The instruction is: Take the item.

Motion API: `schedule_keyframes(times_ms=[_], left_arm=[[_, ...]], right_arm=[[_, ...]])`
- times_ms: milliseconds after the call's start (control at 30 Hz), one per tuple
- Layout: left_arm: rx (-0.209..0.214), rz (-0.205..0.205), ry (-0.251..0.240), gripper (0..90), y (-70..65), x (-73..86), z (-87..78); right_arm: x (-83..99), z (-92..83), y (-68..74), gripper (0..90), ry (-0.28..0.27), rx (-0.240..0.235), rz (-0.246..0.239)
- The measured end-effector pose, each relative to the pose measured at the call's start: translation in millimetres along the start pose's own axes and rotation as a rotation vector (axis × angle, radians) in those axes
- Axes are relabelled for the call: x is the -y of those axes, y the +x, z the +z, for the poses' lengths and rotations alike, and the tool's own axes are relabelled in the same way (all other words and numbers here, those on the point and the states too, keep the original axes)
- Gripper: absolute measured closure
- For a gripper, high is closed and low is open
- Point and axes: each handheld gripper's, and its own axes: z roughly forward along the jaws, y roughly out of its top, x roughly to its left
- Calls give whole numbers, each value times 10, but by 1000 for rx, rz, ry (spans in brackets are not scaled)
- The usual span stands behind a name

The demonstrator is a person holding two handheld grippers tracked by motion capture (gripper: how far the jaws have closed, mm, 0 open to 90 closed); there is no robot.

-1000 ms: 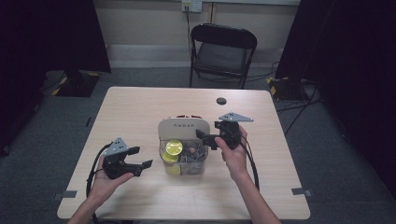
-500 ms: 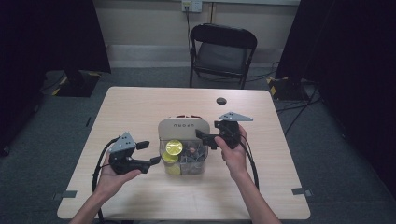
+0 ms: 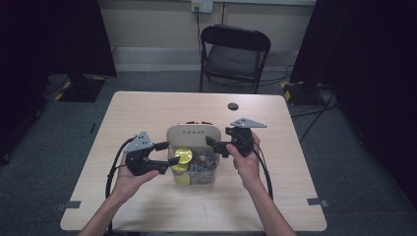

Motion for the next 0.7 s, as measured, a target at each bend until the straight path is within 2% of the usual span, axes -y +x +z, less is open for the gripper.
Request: schedule_keyframes(times_ms=[200, 267, 367, 400, 700], left_arm=[[55, -36, 19, 335, -1, -22, 136], [37, -15, 34, 335, -6, -35, 163], [41, -20, 48, 335, -2, -35, 219], [35, -3, 56, 335, 7, -32, 230], [40, 1, 86, 354, 17, 45, 287]], right_arm=[[-1, 1, -2, 115, 1, -1, 0], [-1, 2, 0, 122, 1, -5, 4], [0, 8, 10, 124, 5, -7, 5], [1, 13, 12, 127, 4, -8, 2], [8, 15, 47, 144, 7, -7, -1]])
